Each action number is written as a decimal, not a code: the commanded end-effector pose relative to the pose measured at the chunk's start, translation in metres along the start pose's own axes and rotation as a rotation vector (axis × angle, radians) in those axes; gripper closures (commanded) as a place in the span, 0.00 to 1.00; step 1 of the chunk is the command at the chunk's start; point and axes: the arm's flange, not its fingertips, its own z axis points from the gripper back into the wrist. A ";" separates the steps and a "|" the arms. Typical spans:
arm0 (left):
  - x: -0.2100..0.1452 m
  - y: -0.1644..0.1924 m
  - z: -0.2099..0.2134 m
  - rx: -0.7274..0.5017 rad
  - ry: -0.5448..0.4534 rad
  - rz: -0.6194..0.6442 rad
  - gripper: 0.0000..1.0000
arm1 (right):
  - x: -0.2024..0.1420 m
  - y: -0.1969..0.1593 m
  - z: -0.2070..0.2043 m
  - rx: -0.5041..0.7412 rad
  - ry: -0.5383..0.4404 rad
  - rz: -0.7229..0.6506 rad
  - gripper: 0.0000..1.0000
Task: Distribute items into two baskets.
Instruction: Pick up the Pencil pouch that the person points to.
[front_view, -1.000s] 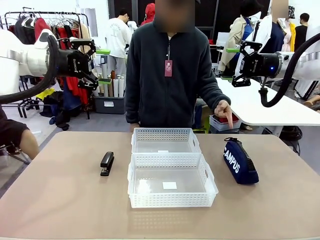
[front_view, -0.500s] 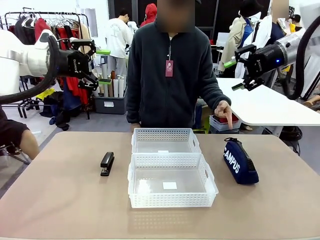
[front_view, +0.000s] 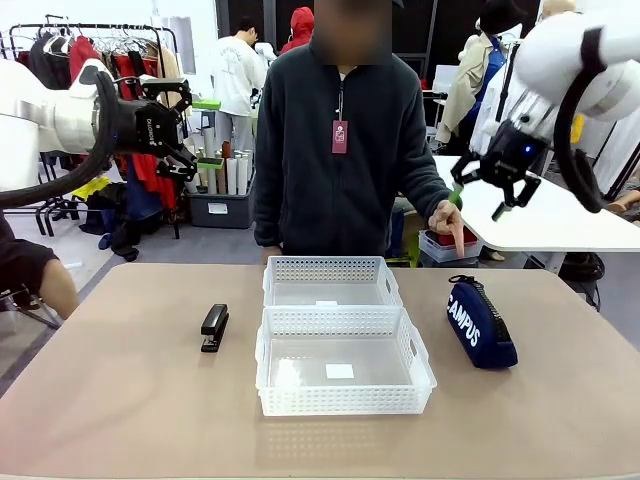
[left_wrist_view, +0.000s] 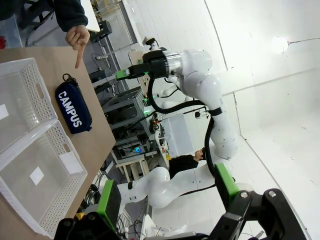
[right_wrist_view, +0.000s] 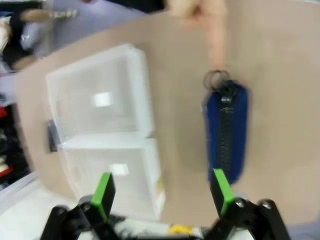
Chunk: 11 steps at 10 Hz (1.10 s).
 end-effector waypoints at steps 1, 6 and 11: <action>-0.001 -0.003 0.001 0.002 -0.006 -0.003 0.00 | 0.004 0.003 -0.017 -0.199 0.008 -0.004 0.00; -0.001 -0.003 0.001 0.002 -0.006 -0.003 0.00 | 0.005 -0.010 -0.037 -0.246 0.016 0.045 0.00; -0.001 -0.003 0.001 0.002 -0.006 -0.003 0.00 | -0.014 -0.026 -0.084 -0.266 0.123 0.074 0.00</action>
